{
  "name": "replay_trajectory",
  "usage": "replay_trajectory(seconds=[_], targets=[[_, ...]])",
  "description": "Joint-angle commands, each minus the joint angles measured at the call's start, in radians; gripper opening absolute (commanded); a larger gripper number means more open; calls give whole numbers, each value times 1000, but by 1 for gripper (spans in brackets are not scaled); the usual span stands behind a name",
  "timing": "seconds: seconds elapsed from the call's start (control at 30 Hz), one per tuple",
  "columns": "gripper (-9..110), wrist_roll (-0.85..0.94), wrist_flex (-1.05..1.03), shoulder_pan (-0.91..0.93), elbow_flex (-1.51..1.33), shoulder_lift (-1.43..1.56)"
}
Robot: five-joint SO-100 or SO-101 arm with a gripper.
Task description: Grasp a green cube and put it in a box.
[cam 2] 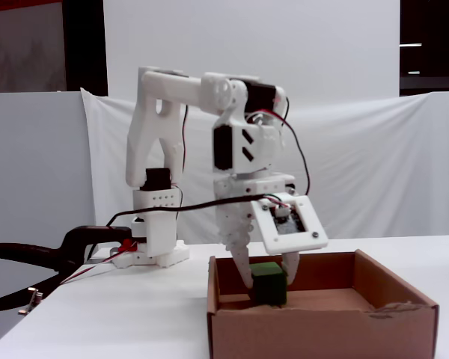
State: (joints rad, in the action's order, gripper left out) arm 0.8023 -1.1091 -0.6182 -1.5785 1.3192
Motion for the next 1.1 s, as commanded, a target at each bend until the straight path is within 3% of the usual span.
replay_trajectory(seconds=[0.0, 0.37, 0.5, 0.83, 1.07], targets=[[10, -5, 17, -12, 52, 9], [12, -5, 28, -32, 23, -12], [21, -5, 31, -18, 3, 35], [21, -3, -63, 161, -91, 463], [21, -2, 12, 387, -410, 762]])
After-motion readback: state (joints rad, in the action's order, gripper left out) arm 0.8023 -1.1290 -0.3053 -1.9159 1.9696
